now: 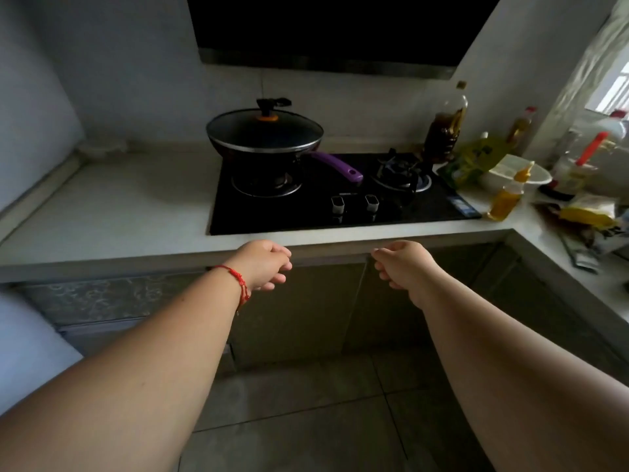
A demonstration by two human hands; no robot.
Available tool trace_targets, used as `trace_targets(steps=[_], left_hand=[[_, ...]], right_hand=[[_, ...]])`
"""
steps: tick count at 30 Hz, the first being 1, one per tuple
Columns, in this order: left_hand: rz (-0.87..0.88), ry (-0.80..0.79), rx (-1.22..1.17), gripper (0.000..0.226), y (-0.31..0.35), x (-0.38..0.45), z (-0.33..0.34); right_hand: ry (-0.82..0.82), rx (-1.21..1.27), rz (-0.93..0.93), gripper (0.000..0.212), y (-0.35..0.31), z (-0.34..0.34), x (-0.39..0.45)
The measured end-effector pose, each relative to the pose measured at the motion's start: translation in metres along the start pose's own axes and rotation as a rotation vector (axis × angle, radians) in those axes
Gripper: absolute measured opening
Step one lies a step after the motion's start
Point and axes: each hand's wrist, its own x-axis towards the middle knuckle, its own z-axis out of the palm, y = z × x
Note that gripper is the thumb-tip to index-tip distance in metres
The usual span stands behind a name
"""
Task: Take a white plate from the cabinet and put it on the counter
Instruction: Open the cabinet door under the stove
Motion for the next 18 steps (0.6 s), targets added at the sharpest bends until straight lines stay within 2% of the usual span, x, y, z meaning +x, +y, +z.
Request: trace_targets(steps=[4, 9, 12, 15, 18], left_hand=[[-0.104, -0.035, -0.080, 0.023, -0.034, 0.043, 0.034], [-0.296, -0.013, -0.233, 0.038, -0.068, 0.100, 0.085], [-0.406, 0.031, -0.453, 0.047, -0.080, 0.137, 0.119], [-0.440, 0.058, -0.687, 0.050, -0.088, 0.172, 0.148], [-0.453, 0.148, -0.889, 0.035, -0.094, 0.199, 0.164]], right_hand=[[0.006, 0.046, 0.110, 0.018, 0.035, 0.019, 0.043], [-0.024, 0.065, 0.200, 0.019, 0.086, 0.046, 0.101], [-0.034, 0.043, 0.214, 0.020, 0.115, 0.055, 0.133], [-0.017, 0.067, 0.226, 0.017, 0.134, 0.055, 0.163], [-0.008, 0.074, 0.219, 0.017, 0.146, 0.053, 0.184]])
